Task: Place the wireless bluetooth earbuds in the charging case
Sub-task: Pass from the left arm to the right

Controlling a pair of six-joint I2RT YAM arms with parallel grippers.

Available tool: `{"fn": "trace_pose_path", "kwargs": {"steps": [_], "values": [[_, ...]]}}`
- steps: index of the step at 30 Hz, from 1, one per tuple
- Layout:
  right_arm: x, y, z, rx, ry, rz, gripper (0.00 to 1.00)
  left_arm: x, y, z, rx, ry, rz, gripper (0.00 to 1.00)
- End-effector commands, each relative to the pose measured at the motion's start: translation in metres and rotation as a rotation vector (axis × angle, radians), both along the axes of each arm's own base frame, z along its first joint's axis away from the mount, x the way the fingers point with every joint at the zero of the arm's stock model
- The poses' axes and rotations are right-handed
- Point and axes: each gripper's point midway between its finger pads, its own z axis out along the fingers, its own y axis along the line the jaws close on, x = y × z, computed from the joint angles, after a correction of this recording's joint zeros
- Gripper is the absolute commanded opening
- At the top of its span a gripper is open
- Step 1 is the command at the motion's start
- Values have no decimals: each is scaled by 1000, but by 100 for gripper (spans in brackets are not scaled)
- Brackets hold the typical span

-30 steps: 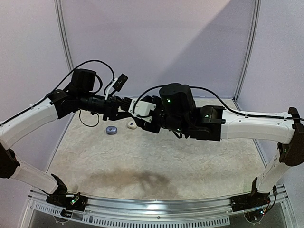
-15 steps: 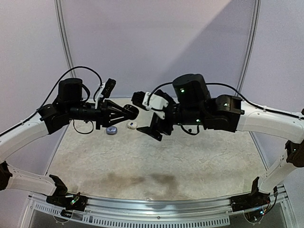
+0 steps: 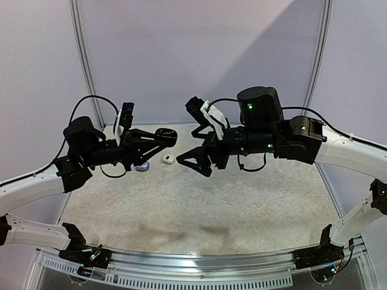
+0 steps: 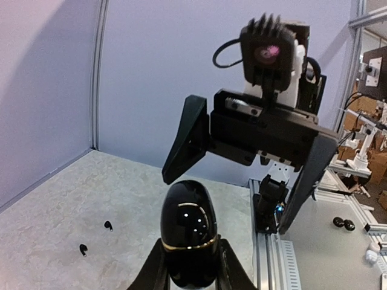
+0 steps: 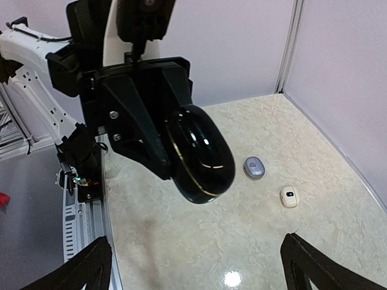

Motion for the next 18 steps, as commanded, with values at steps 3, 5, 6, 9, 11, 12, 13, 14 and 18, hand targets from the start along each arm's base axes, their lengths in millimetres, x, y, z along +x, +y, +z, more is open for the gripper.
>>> {"fn": "trace_pose_path", "kwargs": {"steps": [3, 5, 6, 9, 11, 12, 13, 14, 18], "values": [[9, -6, -3, 50, 155, -116, 99, -10, 10, 28, -152, 54, 42, 0], [10, -11, -6, 56, 187, -150, 99, -12, 11, 26, -151, 69, 41, 0], [10, -14, -6, 61, 199, -165, 99, -13, 11, 24, -148, 75, 39, 0], [10, -21, -11, 86, 253, -205, 97, -13, 10, 22, -145, 91, 44, 0], [11, -25, -12, 112, 282, -231, 95, -9, 9, 23, -147, 122, 61, 0], [10, -27, -12, 124, 303, -243, 93, -8, 9, 22, -148, 149, 61, 0], [8, -30, -10, 143, 323, -248, 91, -11, 8, 23, -154, 155, 49, 0], [7, -30, -10, 162, 353, -255, 89, -16, 6, 24, -158, 146, 31, 0], [-7, -34, -10, 239, 374, -212, 84, -39, 2, 30, -143, 131, -44, 0]]}}
